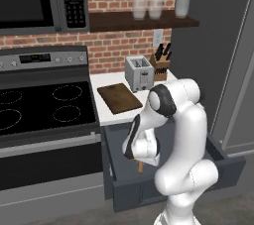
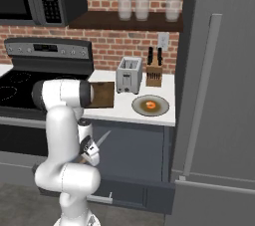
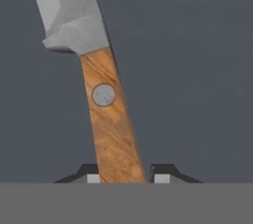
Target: Pick up the knife from the drawer and place it on the cutting board. Then place the meat from the plate to the cutting board.
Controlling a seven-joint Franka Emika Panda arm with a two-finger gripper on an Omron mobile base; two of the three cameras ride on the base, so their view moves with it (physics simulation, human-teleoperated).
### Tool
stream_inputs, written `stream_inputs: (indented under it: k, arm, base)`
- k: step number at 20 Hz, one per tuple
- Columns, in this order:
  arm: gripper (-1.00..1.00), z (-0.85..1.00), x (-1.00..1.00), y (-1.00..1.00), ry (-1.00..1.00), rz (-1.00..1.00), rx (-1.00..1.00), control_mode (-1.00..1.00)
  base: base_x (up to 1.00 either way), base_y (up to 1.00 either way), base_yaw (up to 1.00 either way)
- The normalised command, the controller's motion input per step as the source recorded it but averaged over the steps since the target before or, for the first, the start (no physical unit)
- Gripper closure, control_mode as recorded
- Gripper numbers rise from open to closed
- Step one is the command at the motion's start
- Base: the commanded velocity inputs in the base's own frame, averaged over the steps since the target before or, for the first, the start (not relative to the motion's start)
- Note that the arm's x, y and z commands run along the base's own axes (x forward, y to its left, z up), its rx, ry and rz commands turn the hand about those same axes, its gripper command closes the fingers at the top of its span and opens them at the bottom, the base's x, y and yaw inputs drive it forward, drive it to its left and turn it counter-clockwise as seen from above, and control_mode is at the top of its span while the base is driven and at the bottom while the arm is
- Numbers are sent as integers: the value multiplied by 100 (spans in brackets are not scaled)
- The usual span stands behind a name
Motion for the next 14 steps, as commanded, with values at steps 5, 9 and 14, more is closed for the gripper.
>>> stream_inputs:
  k: [5, 9, 14]
  arm:
    - [100, 73, -31, 0, 0, -11, 0, -100]
    - [100, 98, -8, 0, 0, -19, 0, -100]
    - [100, 78, -29, 0, 13, -31, 0, -100]
  base:
    - [0, 0, 0]
    - [0, 0, 0]
    - [0, 0, 0]
